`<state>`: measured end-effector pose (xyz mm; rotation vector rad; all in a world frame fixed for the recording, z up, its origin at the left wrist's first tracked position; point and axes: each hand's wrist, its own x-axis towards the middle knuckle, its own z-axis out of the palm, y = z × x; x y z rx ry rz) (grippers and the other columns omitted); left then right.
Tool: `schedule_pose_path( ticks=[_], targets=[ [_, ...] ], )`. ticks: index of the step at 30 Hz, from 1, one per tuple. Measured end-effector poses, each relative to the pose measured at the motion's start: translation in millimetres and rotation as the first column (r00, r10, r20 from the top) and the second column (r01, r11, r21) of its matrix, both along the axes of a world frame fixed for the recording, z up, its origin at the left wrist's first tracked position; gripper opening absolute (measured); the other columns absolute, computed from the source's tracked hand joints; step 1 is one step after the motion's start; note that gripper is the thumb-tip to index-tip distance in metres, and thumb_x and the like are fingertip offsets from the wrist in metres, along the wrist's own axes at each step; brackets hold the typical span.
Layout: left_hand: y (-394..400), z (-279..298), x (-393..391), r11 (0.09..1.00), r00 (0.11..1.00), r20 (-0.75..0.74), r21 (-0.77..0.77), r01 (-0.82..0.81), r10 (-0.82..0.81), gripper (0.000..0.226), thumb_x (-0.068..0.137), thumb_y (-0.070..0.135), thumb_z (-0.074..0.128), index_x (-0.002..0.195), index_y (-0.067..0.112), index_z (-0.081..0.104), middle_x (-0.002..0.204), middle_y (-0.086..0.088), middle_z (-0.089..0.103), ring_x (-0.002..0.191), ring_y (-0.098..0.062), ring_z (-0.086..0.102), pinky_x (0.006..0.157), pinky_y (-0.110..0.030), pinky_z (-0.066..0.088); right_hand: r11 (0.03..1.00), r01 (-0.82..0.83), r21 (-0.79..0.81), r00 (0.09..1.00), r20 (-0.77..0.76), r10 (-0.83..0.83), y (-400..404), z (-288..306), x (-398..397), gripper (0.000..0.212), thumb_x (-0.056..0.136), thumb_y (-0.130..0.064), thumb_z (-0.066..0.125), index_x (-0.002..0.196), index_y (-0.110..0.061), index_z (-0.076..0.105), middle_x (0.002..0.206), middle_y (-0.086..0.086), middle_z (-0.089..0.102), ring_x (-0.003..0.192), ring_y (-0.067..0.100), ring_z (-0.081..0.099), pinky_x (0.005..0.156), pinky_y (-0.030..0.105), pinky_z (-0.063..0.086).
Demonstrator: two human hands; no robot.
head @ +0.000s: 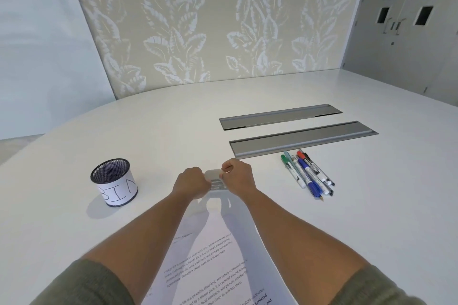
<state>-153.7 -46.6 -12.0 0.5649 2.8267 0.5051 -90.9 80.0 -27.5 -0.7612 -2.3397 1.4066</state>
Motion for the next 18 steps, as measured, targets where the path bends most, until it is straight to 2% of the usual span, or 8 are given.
schedule_pose_path(
  ticks=[4, 8, 12, 14, 18],
  targets=[
    [-5.7, -4.3, -8.8, 0.998, 0.998, 0.007, 0.002, -0.057, 0.057, 0.005, 0.08, 0.016, 0.053, 0.08, 0.012, 0.056, 0.079, -0.003, 0.06, 0.076, -0.025, 0.058, 0.058, -0.026, 0.04, 0.998, -0.05, 0.026, 0.999, -0.008, 0.05, -4.5, -6.1, -6.6, 0.018, 0.086, -0.009, 0.061, 0.1, -0.017, 0.068, 0.103, -0.001, 0.069, 0.092, 0.016, 0.066, 0.075, 0.026, 0.055],
    [-5.9, -8.2, -11.8, 0.997, 0.997, 0.021, -0.011, -0.08, 0.081, 0.004, 0.08, 0.015, 0.054, 0.083, 0.013, 0.057, 0.081, -0.004, 0.059, 0.079, -0.026, 0.058, 0.062, -0.027, 0.042, 0.996, -0.081, 0.038, 0.997, 0.013, 0.081, -5.7, -13.3, -5.6, 0.025, 0.086, -0.01, 0.061, 0.11, -0.017, 0.067, 0.105, -0.003, 0.066, 0.093, 0.014, 0.064, 0.081, 0.023, 0.051],
    [-5.7, -10.2, -11.4, 0.995, 0.994, 0.043, 0.003, -0.096, 0.096, 0.005, 0.082, 0.014, 0.054, 0.085, 0.012, 0.055, 0.085, -0.005, 0.061, 0.08, -0.025, 0.058, 0.064, -0.028, 0.042, 0.996, -0.064, 0.06, 0.998, 0.021, 0.063, -4.7, -17.8, 0.9, 0.029, 0.087, -0.013, 0.063, 0.116, -0.016, 0.065, 0.116, -0.005, 0.065, 0.101, 0.011, 0.06, 0.084, 0.021, 0.045],
    [-6.3, -9.3, -10.4, 0.994, 0.993, 0.051, 0.016, -0.11, 0.109, 0.004, 0.082, 0.013, 0.054, 0.086, 0.011, 0.055, 0.086, -0.006, 0.061, 0.083, -0.026, 0.059, 0.065, -0.028, 0.042, 0.997, -0.045, 0.065, 0.999, 0.03, 0.043, -3.4, -17.7, 5.9, 0.025, 0.087, -0.016, 0.064, 0.112, -0.018, 0.066, 0.114, -0.007, 0.064, 0.102, 0.013, 0.061, 0.086, 0.023, 0.048],
    [-11.5, -8.2, -7.7, 0.988, 0.989, 0.05, 0.053, -0.142, 0.139, 0.009, 0.085, 0.019, 0.056, 0.083, 0.01, 0.056, 0.086, -0.006, 0.061, 0.082, -0.026, 0.059, 0.063, -0.028, 0.04, 0.999, -0.026, 0.036, 0.993, 0.12, 0.022, -2.2, -13.2, 19.2, 0.016, 0.078, -0.011, 0.062, 0.084, -0.026, 0.064, 0.093, -0.009, 0.066, 0.088, 0.016, 0.065, 0.081, 0.031, 0.056]
  ],
)
